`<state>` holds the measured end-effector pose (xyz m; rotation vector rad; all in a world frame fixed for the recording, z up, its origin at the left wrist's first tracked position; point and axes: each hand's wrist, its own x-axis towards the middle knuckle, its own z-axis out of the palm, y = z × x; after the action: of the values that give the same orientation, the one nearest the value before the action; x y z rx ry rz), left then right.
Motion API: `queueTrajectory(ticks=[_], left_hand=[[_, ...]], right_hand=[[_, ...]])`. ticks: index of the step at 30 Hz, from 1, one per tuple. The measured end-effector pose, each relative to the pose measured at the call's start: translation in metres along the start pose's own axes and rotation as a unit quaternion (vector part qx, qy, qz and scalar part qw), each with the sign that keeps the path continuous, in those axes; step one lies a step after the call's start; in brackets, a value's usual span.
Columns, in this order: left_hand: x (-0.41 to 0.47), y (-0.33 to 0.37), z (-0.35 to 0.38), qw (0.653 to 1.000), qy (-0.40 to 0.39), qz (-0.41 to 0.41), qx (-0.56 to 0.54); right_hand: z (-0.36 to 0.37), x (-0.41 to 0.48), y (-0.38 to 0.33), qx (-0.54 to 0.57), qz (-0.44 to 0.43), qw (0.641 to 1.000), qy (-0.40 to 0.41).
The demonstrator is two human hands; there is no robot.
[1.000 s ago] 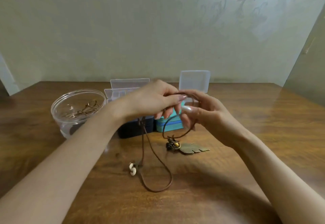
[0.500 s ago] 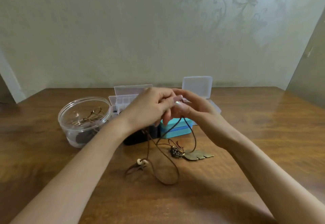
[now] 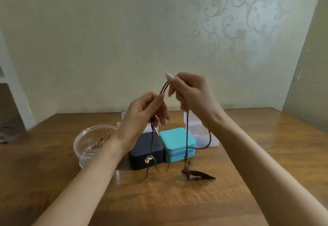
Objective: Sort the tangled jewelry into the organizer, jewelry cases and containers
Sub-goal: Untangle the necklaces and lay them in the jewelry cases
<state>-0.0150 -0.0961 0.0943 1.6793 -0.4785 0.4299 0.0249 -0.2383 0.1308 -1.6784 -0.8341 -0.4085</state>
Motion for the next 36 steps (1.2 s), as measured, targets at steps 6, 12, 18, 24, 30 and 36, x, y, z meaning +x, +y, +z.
queueTrajectory(ticks=[6, 12, 18, 24, 30, 36], left_hand=[[-0.029, -0.038, 0.017, 0.993, -0.080, -0.085, -0.001], [-0.045, -0.060, 0.027, 0.983, -0.119, -0.132, -0.048], [-0.054, -0.066, 0.032, 0.982, -0.101, -0.152, -0.056], [-0.055, -0.071, 0.030, 0.982, -0.026, -0.158, -0.098], [-0.055, -0.072, 0.022, 0.969, 0.009, -0.181, -0.167], [-0.058, -0.072, 0.025, 0.972, -0.021, -0.188, -0.137]], right_hand=[[-0.006, 0.031, -0.027, 0.181, 0.084, 0.979, -0.040], [-0.014, 0.042, -0.044, 0.210, 0.064, 0.975, -0.045], [-0.018, 0.051, -0.057, 0.251, 0.051, 0.965, -0.051], [-0.016, 0.060, -0.065, 0.248, 0.042, 0.967, -0.046], [-0.016, 0.069, -0.068, 0.278, 0.052, 0.958, -0.034], [-0.013, 0.078, -0.069, 0.321, 0.063, 0.944, -0.029]])
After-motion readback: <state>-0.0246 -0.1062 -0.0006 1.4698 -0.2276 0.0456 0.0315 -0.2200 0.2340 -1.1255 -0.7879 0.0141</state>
